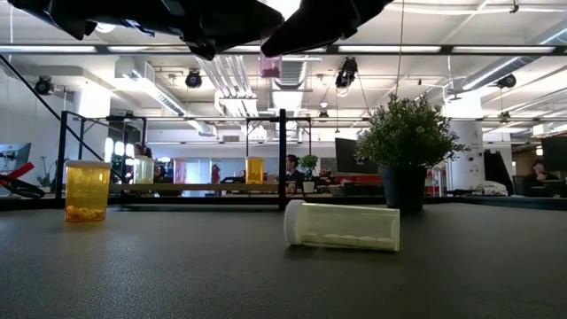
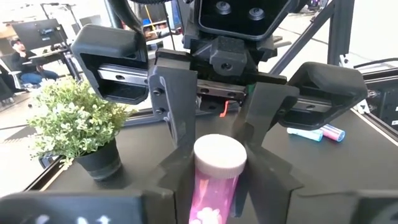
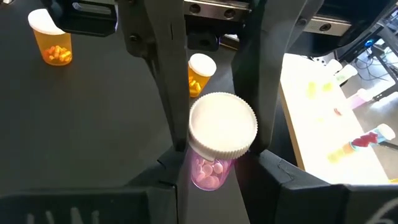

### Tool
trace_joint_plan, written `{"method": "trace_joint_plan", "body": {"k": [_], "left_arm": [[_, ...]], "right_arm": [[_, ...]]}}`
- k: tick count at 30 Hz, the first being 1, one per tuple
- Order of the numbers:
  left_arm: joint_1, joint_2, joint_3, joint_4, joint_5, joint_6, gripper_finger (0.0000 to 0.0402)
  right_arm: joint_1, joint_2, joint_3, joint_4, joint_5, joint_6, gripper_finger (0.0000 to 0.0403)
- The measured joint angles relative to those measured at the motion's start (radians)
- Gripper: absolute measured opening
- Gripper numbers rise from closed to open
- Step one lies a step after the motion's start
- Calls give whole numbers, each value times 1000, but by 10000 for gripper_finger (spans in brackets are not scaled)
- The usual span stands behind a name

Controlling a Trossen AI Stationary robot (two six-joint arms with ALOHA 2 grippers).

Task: Pick and place medicine bottles onto shelf by color
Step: Put the top pink medicine bottle on the shelf aligned with the other pink medicine bottle

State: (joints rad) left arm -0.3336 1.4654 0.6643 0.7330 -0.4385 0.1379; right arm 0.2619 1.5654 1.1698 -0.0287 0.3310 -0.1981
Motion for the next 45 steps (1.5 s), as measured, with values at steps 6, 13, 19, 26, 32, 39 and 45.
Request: {"method": "trace_joint_plan", "body": {"k": [6, 13, 19, 26, 32, 39, 45], "left_arm": [[0, 0, 0, 0, 2, -1, 104], [0, 1, 0, 0, 3, 0, 106], [4, 2, 0, 0, -54, 0, 107], [54, 2, -2, 4, -233, -58, 107], [192, -8, -34, -47, -282, -241, 107], [370, -42, -107, -89, -285, -377, 107], [485, -95, -231, -87, -368, -476, 107]], "right_arm": [[0, 0, 0, -3, 0, 21, 100], [0, -24, 2, -42, 2, 81, 141], [0, -97, 3, -187, 3, 151, 205], [2, -234, 1, -487, 3, 328, 246], [28, -379, -94, -533, 18, 396, 255], [35, -534, -289, -498, 117, 507, 249], [35, -592, -425, -384, 116, 546, 242]]}}
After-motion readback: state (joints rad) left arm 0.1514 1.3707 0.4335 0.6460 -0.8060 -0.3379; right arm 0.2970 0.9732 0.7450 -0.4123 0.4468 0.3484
